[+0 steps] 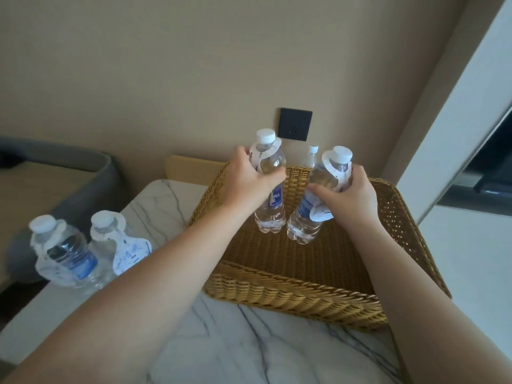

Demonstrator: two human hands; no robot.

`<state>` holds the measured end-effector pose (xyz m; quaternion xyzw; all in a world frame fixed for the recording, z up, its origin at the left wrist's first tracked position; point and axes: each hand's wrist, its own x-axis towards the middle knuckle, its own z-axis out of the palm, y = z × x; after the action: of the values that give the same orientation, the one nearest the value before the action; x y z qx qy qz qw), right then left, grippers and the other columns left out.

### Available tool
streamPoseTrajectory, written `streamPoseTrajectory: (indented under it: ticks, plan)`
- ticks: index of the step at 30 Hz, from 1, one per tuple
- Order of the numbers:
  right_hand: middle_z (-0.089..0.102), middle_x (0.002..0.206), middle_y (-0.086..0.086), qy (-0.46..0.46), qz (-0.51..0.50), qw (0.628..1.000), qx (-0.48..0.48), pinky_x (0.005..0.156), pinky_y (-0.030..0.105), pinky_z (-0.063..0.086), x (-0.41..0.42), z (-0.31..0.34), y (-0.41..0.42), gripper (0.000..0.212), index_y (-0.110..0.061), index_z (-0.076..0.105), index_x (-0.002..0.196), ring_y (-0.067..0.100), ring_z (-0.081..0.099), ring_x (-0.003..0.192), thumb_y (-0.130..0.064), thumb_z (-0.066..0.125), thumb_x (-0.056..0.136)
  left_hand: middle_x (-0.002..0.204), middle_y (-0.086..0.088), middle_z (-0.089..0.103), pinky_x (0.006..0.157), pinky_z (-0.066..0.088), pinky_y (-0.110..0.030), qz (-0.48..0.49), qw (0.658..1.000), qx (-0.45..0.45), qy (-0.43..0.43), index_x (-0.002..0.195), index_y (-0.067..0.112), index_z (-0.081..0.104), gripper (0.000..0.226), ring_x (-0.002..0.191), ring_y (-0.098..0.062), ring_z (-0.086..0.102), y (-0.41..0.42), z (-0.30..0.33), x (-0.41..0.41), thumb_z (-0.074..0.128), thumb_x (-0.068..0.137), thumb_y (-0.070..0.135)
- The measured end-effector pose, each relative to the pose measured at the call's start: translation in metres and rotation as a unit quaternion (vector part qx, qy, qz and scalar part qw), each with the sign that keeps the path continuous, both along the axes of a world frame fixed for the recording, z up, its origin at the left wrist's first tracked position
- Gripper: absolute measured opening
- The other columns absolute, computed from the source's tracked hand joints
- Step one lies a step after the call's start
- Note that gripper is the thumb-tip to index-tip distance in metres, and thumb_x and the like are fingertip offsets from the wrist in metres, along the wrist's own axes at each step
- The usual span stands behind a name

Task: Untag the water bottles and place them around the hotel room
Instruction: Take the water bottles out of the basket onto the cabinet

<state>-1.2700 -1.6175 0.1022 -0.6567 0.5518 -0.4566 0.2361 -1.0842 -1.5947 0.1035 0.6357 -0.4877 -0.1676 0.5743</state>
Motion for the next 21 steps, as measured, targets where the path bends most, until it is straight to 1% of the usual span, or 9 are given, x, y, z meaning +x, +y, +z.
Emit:
streamPoseTrajectory:
  ticks: [3,7,11,14,16,19,21]
  plan:
    - [0.058,0.085,-0.014,-0.032,0.006,0.998,-0.046,0.059,0.018,0.042,0.020,0.035,0.028,0.049,-0.023,0.051,0.099,0.001,0.058,0.077,-0.043,0.081,0.066,0.100,0.010,0.058,0.061,0.043,-0.017,-0.001,0.999,-0.036,-0.011,0.105,0.027,0.042,0.060,0.086,-0.002,0.058,0.030,0.043,0.025,0.079,0.061,0.044]
    - [0.061,0.087,-0.013,-0.073,0.027,0.994,-0.080,0.067,0.024,0.052,0.053,0.077,0.072,0.048,-0.025,0.054,0.099,0.003,0.063,0.081,-0.046,0.080,0.064,0.100,0.009,0.060,0.067,0.048,-0.024,0.026,0.996,-0.068,-0.045,0.103,0.023,0.047,0.062,0.087,-0.004,0.059,0.080,0.092,0.064,0.076,0.055,0.049]
    - [0.065,0.091,-0.010,-0.110,0.065,0.988,-0.086,0.073,0.031,0.056,0.096,0.097,0.117,0.049,-0.021,0.058,0.101,0.006,0.065,0.084,-0.044,0.079,0.064,0.098,0.010,0.062,0.075,0.051,-0.027,0.052,0.993,-0.086,-0.061,0.102,0.021,0.050,0.059,0.087,-0.005,0.061,0.135,0.114,0.107,0.077,0.056,0.046]
    - [0.066,0.090,-0.009,-0.126,0.088,0.986,-0.070,0.076,0.034,0.058,0.131,0.093,0.146,0.045,-0.021,0.058,0.100,0.005,0.066,0.083,-0.042,0.079,0.065,0.098,0.011,0.061,0.076,0.050,-0.028,0.075,0.992,-0.066,-0.076,0.103,0.021,0.051,0.059,0.089,-0.007,0.060,0.172,0.109,0.139,0.076,0.056,0.047]
    - [0.068,0.092,-0.006,-0.121,0.101,0.986,-0.053,0.077,0.038,0.058,0.153,0.080,0.163,0.050,-0.019,0.058,0.101,0.008,0.067,0.085,-0.045,0.079,0.063,0.097,0.009,0.060,0.073,0.048,-0.028,0.084,0.992,-0.044,-0.084,0.101,0.019,0.050,0.059,0.089,-0.010,0.059,0.194,0.095,0.158,0.075,0.056,0.048]
    - [0.068,0.092,-0.005,-0.095,0.110,0.989,-0.028,0.077,0.043,0.058,0.180,0.051,0.184,0.052,-0.020,0.057,0.099,0.012,0.067,0.086,-0.049,0.080,0.062,0.092,0.006,0.058,0.065,0.044,-0.027,0.081,0.992,-0.019,-0.095,0.092,0.019,0.048,0.054,0.082,-0.010,0.056,0.219,0.061,0.181,0.076,0.055,0.046]
    - [0.066,0.089,-0.009,-0.070,0.109,0.992,-0.011,0.076,0.042,0.058,0.194,0.027,0.194,0.050,-0.022,0.056,0.097,0.009,0.065,0.084,-0.048,0.081,0.062,0.092,0.007,0.059,0.066,0.044,-0.029,0.079,0.993,-0.006,-0.092,0.091,0.020,0.048,0.054,0.082,-0.012,0.057,0.233,0.032,0.195,0.077,0.054,0.047]
